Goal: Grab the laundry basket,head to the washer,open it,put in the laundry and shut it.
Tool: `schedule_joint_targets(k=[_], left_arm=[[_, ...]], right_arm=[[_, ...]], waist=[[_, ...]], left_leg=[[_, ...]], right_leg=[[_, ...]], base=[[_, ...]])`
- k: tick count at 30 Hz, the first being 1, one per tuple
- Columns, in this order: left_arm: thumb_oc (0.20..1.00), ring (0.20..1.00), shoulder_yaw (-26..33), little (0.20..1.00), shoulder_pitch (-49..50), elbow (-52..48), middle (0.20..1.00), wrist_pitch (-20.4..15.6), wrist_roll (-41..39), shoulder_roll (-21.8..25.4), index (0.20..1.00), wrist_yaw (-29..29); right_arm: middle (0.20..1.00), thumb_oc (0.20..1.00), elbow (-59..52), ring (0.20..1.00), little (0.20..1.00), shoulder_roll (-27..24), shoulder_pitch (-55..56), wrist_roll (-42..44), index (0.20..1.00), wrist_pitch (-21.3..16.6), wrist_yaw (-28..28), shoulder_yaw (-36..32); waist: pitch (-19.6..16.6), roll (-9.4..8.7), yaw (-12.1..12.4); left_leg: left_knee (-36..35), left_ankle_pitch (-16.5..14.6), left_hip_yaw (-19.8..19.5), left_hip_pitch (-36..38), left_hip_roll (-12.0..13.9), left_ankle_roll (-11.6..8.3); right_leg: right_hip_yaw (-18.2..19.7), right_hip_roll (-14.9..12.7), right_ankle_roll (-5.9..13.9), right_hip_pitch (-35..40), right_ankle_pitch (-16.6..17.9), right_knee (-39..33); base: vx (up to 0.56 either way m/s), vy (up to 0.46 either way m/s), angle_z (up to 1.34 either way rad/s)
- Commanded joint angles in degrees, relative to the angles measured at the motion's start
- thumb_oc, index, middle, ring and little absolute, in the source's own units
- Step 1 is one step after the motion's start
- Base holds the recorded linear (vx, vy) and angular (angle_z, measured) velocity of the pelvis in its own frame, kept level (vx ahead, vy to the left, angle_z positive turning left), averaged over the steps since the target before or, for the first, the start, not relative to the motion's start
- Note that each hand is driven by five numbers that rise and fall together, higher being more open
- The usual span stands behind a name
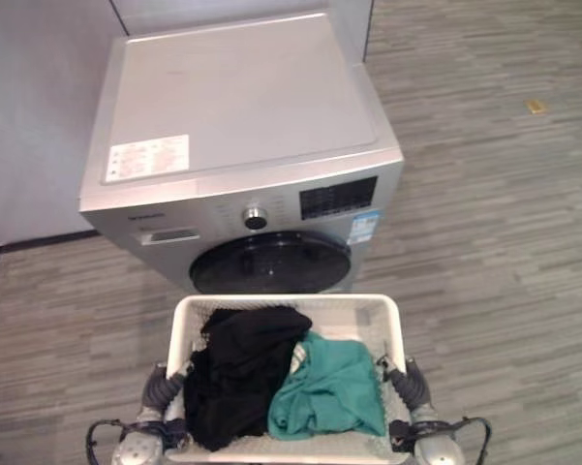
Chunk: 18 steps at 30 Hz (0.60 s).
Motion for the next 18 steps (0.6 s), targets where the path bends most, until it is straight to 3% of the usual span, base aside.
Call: schedule_joint_targets(k=[1, 4, 11, 18], left_arm=[[0.200, 0.200, 15.5, 0.200, 3.3, -7.0, 0.200, -4.7, 5.8, 6.3, 0.200, 13.2], [0.200, 0.200, 20.6, 0.200, 4.7, -15.1, 0.200, -6.0, 8.4, 6.9, 0.200, 16.6], [0.200, 0.200, 25.0, 0.200, 7.7, -24.7, 0.200, -6.6, 13.0, 7.4, 0.200, 18.8], [0.200, 0.200, 27.3, 0.200, 5.8, -33.2, 0.200, -6.9, 13.1, 8.5, 0.200, 18.3]], right_arm=[[0.200, 0.200, -8.5, 0.200, 0.200, -5.1, 3.6, -4.6, 0.200, -6.3, -9.6, -14.3], [0.200, 0.200, -13.3, 0.200, 0.200, -6.8, 4.6, -8.3, 0.200, -7.7, -11.9, -17.6], [0.200, 0.200, -23.3, 0.200, 0.200, -7.7, 7.1, -15.9, 0.200, -11.4, -16.4, -20.5], [0.200, 0.200, -27.6, 0.200, 0.200, -9.7, 4.7, -13.8, 0.200, -13.5, -14.5, -18.4]], waist=[[-0.2, -1.58, 0.4], [0.2, -2.57, 0.8], [-0.4, -2.79, 1.1], [-2.9, -2.19, 2.0]], left_leg=[[4.9, -9.0, 2.7, 3.3, 1.9, 0.99], [6.1, -9.6, 2.9, 2.8, 2.7, 1.10], [8.0, -10.7, 2.2, 2.5, 3.4, 1.12], [10.3, -12.8, 0.6, 3.7, 3.5, 1.43]], right_leg=[[-2.0, 1.6, -1.57, -7.0, -4.6, 6.2], [-1.6, 2.1, -1.71, -7.5, -4.6, 6.3], [-2.1, 2.5, -1.96, -7.0, -5.5, 6.8], [-2.4, 2.9, -2.35, -4.6, -7.0, 7.7]], base=[[-0.03, -0.054, -0.19], [-0.03, -0.058, -0.24], [0.00, -0.040, -0.02], [0.03, -0.029, 0.10]])
